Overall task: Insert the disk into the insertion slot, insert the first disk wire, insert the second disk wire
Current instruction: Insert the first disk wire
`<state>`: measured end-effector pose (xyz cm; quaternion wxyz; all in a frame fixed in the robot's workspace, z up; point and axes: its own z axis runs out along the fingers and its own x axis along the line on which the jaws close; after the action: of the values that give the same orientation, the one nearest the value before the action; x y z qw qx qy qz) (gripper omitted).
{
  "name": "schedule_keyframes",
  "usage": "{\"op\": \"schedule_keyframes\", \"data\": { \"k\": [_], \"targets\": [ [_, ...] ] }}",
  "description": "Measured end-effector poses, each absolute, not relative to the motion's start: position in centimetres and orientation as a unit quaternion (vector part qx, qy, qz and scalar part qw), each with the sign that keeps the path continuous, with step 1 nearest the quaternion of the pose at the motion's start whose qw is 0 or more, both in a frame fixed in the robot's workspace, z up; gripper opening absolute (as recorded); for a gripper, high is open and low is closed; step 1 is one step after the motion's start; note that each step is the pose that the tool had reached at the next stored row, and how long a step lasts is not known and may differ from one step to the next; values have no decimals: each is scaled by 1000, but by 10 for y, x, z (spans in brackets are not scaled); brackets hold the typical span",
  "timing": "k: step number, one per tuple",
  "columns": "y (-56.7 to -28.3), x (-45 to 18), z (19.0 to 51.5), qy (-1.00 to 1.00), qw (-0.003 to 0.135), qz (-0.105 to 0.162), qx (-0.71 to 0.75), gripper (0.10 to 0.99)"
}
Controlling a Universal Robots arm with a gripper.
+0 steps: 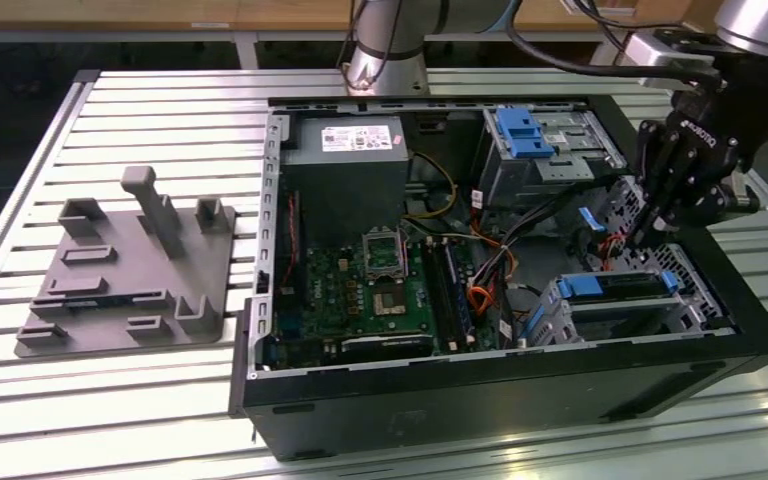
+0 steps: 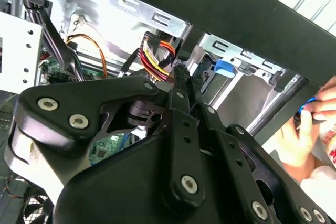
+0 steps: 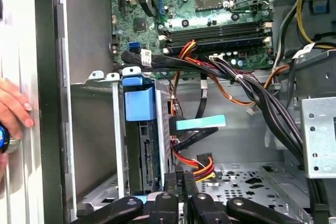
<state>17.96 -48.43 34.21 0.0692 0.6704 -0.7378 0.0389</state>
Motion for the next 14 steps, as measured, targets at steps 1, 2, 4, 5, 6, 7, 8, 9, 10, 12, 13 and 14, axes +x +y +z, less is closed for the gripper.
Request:
{"op": "schedule_keyframes", "data": {
  "k": [1, 2, 4, 5, 6, 7, 8, 9, 10, 12, 13, 14],
  "targets": [
    [-485, 179, 342, -738, 65, 36, 671, 165],
    [-486, 179, 342, -738, 61, 32, 671, 165],
    [-488, 177, 342, -739, 54, 24, 672, 165],
    [-489, 176, 342, -739, 50, 20, 672, 165],
    [-490, 174, 342, -739, 47, 16, 672, 165],
    [-491, 172, 342, -739, 44, 14, 672, 165],
    [-491, 171, 342, -739, 42, 11, 673, 165],
    [-492, 171, 343, -738, 42, 11, 673, 165],
    [-493, 170, 344, -737, 41, 11, 674, 165],
    [-495, 168, 344, -735, 41, 12, 677, 165],
    [-495, 168, 344, -733, 41, 12, 679, 165],
    [-495, 168, 344, -728, 40, 12, 684, 165]
  ]
}}
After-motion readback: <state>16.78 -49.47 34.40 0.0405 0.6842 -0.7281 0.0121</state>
